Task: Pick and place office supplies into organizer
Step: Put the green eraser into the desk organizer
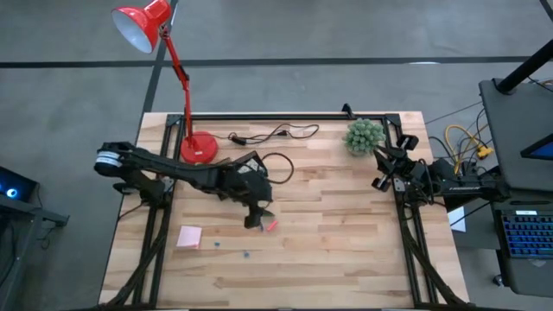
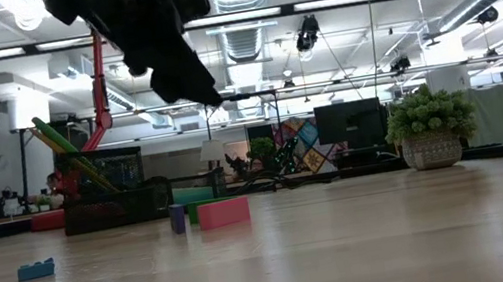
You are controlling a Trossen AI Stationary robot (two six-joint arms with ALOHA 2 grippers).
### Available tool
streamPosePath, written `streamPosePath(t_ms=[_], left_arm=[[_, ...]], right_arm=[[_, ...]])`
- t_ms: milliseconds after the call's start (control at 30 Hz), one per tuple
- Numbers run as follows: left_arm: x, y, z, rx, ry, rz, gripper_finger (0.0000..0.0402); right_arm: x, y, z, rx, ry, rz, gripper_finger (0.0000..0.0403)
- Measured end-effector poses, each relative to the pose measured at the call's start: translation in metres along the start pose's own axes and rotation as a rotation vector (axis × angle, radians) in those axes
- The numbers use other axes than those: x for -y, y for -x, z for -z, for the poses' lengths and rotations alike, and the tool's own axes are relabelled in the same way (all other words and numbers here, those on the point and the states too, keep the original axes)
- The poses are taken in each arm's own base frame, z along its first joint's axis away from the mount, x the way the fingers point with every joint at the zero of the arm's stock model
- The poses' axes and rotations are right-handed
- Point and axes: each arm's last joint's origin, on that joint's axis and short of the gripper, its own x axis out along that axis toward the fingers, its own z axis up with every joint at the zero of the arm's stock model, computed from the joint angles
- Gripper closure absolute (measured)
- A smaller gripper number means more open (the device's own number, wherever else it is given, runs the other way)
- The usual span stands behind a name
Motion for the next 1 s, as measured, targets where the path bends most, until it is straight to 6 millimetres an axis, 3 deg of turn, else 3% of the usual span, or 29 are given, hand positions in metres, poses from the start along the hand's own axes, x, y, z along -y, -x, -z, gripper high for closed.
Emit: streamPosePath(t_ms=[533, 1000], left_arm=[[0.004, -0.040, 0.014, -0.185, 0.088, -0.004, 0.0206], [-0.003, -0.049, 0.027, -0.242, 0.074, -0.134, 0.0206]], right_arm=[[0.000, 0.000, 0.000, 0.000, 0.010, 0.000, 0.0349], [0.000, 0.000, 0.001, -0.017, 0.028, 0.020, 0.0351]])
